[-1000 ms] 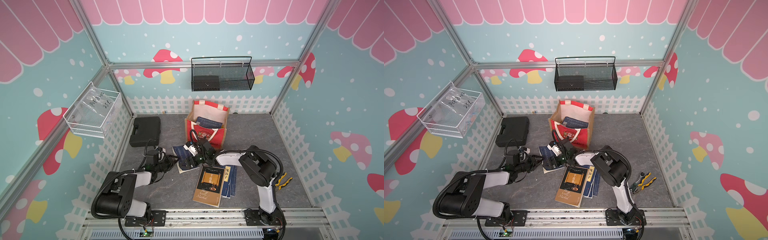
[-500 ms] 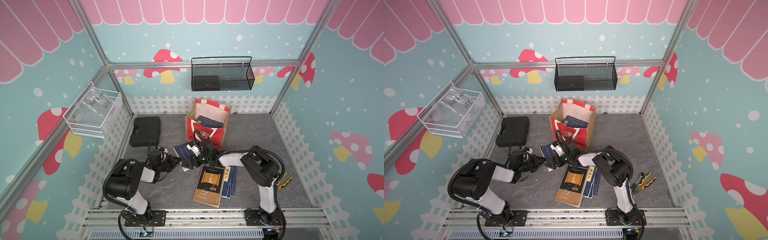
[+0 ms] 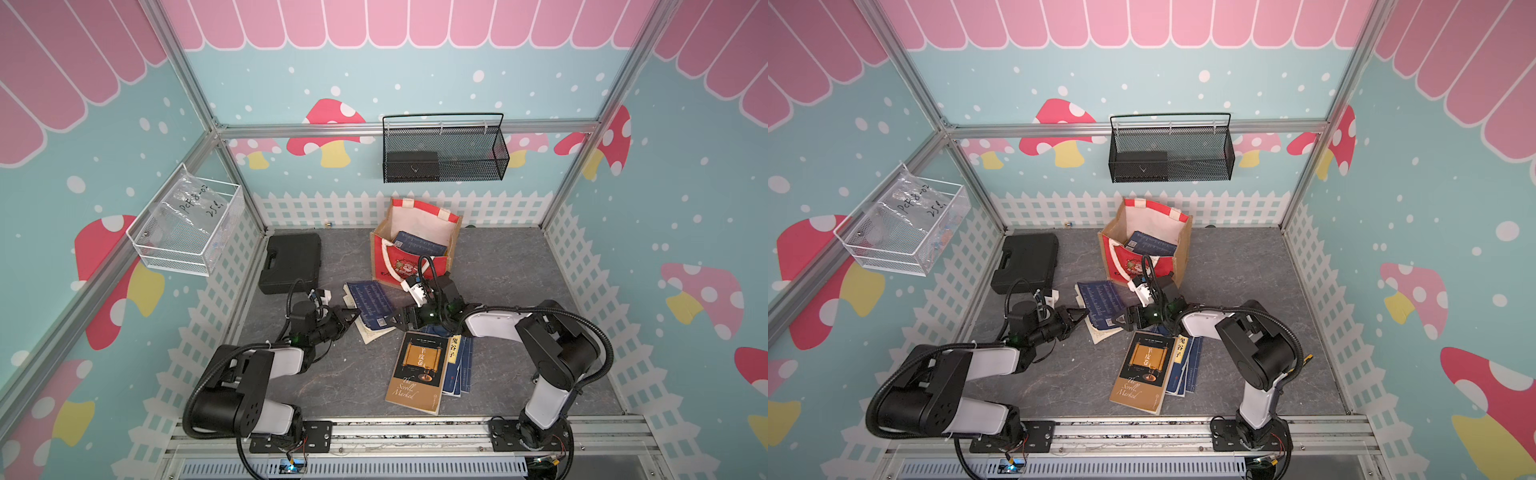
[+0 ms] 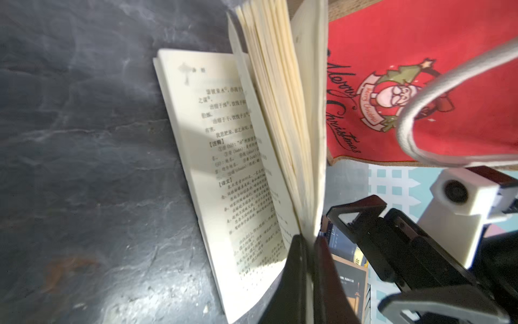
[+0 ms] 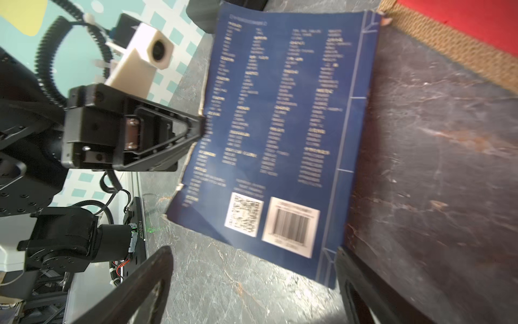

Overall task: Put the books into the canvas bag
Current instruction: Pick up the book from the center of the board.

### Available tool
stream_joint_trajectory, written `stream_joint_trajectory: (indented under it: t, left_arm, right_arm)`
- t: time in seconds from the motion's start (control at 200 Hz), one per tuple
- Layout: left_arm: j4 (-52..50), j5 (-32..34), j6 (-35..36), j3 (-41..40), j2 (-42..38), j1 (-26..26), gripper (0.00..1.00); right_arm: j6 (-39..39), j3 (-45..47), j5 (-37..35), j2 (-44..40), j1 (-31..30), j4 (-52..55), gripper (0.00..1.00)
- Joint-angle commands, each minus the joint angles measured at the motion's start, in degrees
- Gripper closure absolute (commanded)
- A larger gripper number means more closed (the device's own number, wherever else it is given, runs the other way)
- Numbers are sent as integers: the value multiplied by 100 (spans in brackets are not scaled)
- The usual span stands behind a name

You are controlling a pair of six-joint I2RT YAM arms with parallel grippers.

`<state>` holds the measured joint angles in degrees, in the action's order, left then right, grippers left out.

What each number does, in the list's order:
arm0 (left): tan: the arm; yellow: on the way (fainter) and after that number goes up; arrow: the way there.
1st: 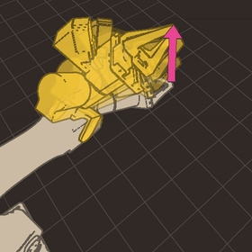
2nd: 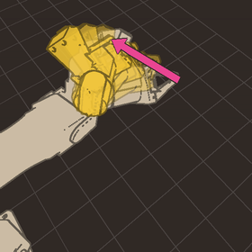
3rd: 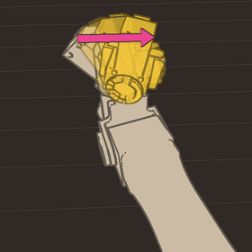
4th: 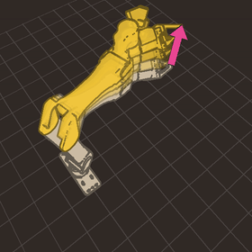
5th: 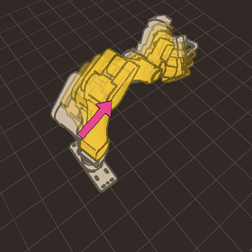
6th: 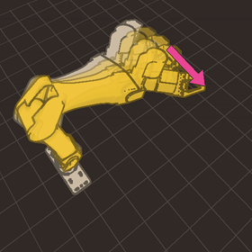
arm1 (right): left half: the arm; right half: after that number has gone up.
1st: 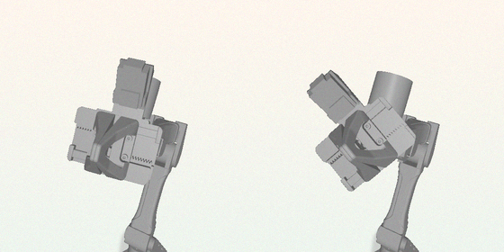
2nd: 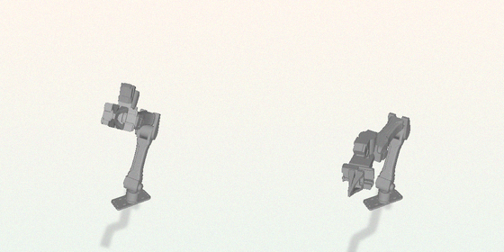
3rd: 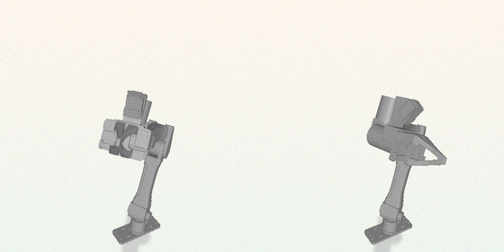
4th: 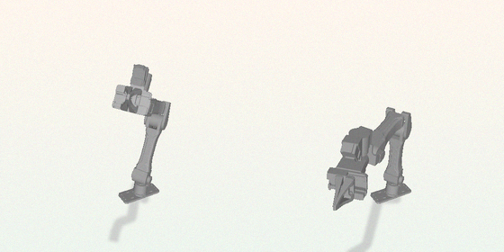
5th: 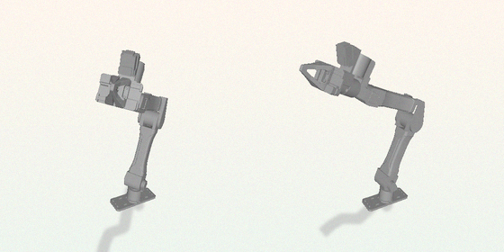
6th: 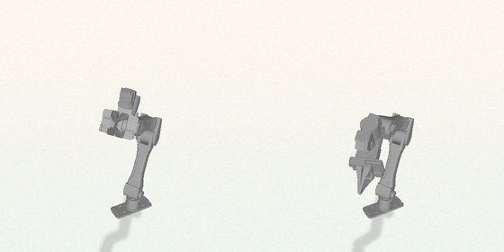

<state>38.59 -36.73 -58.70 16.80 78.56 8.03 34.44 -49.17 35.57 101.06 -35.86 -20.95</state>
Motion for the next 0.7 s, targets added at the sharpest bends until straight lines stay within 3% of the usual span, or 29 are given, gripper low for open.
stream_joint_trajectory:
  t: [0.0, 0.235, 0.4, 0.62, 0.695]
  left_arm:
    - [-401, -120, 277, -54, -699, 39, 100]
    - [-1964, -176, 827, -27, -2579, 116, 100]
    - [-2053, -247, 748, -141, -3317, 221, 100]
    - [-1950, -341, 779, 33, -3247, 555, 100]
    - [-1908, -345, 805, 106, -3207, 660, 100]
  right_arm:
    - [158, 157, 158, -148, 108, -255, 8]
    - [630, 358, 905, -130, 254, -1169, 8]
    - [1375, 575, 1711, -94, 257, -2581, 14]
    - [1973, 663, 2142, -426, 233, -3498, 52]
    - [2006, 654, 2161, -555, 233, -3477, 69]
